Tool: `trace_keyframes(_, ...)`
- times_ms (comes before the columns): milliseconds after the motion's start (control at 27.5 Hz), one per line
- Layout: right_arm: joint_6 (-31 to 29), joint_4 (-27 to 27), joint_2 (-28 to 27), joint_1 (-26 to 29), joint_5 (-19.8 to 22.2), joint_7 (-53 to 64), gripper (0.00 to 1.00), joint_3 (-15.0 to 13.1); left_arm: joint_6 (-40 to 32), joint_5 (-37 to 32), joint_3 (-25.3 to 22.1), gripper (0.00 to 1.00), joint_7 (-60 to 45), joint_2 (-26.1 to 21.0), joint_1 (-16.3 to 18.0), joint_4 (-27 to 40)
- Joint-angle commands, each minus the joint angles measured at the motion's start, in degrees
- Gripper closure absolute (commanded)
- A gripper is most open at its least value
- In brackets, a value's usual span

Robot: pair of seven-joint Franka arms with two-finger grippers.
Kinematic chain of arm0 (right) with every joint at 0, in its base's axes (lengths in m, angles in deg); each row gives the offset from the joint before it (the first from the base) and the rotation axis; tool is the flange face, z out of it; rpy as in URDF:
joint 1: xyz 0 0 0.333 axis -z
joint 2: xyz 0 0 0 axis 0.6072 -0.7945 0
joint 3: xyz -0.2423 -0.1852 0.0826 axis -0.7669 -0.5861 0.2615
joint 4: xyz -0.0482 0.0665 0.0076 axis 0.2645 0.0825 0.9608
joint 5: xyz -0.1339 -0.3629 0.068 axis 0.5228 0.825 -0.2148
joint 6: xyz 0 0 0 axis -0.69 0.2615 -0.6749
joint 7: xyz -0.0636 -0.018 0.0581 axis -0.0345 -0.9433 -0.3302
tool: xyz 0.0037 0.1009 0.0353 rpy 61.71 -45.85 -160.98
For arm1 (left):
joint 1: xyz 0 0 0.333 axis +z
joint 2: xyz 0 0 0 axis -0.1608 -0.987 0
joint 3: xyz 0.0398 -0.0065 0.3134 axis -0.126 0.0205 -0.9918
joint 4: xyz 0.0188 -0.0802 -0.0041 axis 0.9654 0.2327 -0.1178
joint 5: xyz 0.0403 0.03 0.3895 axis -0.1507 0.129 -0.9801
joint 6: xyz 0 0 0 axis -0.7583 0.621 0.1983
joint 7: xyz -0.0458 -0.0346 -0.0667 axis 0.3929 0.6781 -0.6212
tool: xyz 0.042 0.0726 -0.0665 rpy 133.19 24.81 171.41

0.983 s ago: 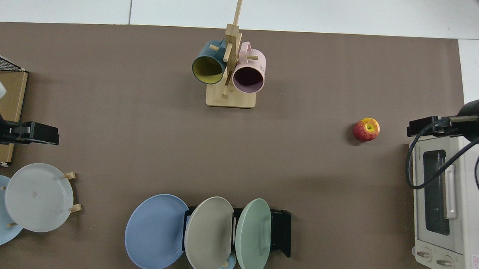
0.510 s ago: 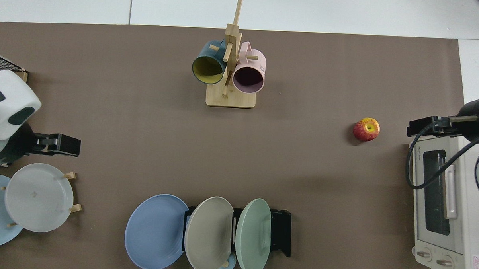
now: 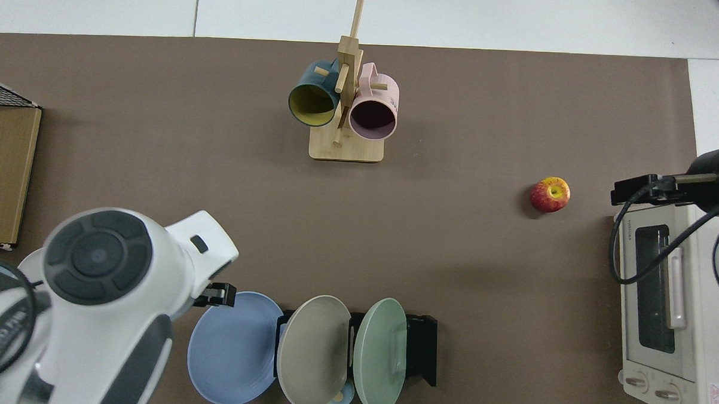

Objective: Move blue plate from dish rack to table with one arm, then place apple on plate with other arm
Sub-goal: 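Reach the left gripper down to the blue plate in the dish rack, then grasp the blue plate with the left gripper while the right gripper reaches the apple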

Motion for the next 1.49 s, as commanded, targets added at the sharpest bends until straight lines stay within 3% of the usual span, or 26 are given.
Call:
trace_keyframes(0, -1.06, -1.47, 1.10, 0.45, -0.02, 1.23, 0.00, 0.34, 5.64, -1.24, 4.16, 0.00, -4.05, 11.27, -1.51, 14.68)
trace_keyframes(73, -1.06, -1.47, 1.10, 0.45, -0.02, 1.23, 0.00, 0.34, 7.41, -1.16, 6.63, 0.00, -8.19, 11.44, -1.07, 16.36)
trace_keyframes(474, -1.06, -1.47, 1.10, 0.45, -0.02, 1.23, 0.00, 0.34, 11.35, -1.33, 7.78, 0.00, -9.00, 13.64, -1.77, 24.70)
trace_keyframes(874, -1.14, -1.47, 1.10, 0.45, -0.02, 1.23, 0.00, 0.34, 13.39, -0.45, 7.78, 0.01, -6.80, 12.24, -1.07, 25.41)
trace_keyframes(983, -1.06, -1.47, 1.10, 0.45, -0.10, 1.23, 0.00, 0.34, 13.30, -0.45, 7.78, 0.23, -6.62, 12.15, -1.07, 25.33)
trace_keyframes(1093, -1.14, -1.47, 1.10, 0.45, -0.02, 1.23, 0.00, 0.34, 13.12, -0.54, 7.78, 0.54, -6.62, 12.06, -1.07, 25.15)
trace_keyframes(1166, -1.06, -1.47, 1.10, 0.45, -0.02, 1.23, 0.00, 0.34, 13.21, -0.54, 7.78, 0.69, -6.62, 12.06, -0.98, 25.06)
trace_keyframes(1457, -0.88, -1.47, 1.10, 0.80, -0.02, 1.31, 0.00, 0.34, 13.30, -0.98, 7.87, 0.95, -5.57, 11.62, -0.89, 24.80)
